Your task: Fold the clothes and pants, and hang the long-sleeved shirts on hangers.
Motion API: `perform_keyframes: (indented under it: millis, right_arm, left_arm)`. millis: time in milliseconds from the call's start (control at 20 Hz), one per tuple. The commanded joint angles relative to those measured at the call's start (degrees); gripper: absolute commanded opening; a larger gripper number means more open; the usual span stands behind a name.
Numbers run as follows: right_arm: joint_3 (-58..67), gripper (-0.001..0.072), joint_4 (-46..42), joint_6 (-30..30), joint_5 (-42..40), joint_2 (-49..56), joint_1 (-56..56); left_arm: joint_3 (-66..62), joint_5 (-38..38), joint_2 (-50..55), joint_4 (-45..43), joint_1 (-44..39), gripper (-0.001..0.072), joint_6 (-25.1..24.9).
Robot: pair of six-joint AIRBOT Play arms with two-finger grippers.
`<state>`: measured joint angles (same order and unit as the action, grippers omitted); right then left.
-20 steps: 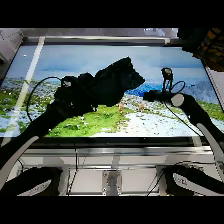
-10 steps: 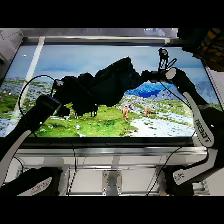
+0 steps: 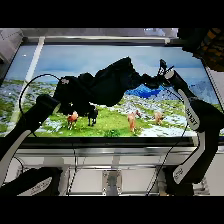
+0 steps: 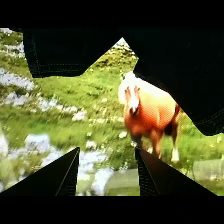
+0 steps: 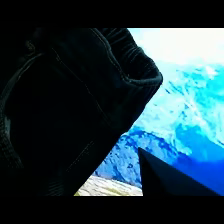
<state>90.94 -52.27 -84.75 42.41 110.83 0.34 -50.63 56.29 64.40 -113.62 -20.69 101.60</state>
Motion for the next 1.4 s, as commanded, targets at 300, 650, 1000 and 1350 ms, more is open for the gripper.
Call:
perform_keyframes:
  millis: [300,650,1000,1350]
  right_arm:
    - [7.13,0.0017,4.44,0.04,-1.03,4.50,2.10]
    - [27.45,0.0015,-20.20,0.07,31.36,-5.09,-0.74]
    - [17.03,0.0014,-35.26,3.34,48.72,-22.03,-11.96]
    - [-4.90,0.0015,-35.95,4.44,43.34,-36.06,-31.32]
  left_arm:
    - [0.00,-0.42,-0.07,7.67,-0.04,0.0295,-14.82]
    - [0.00,4.81,-0.09,16.17,-0.04,0.0270,-30.69]
    - [0.00,4.79,-0.09,16.02,-1.88,0.0271,-33.81]
    - [0.00,-2.69,-0.07,8.66,-1.90,0.0270,-35.69]
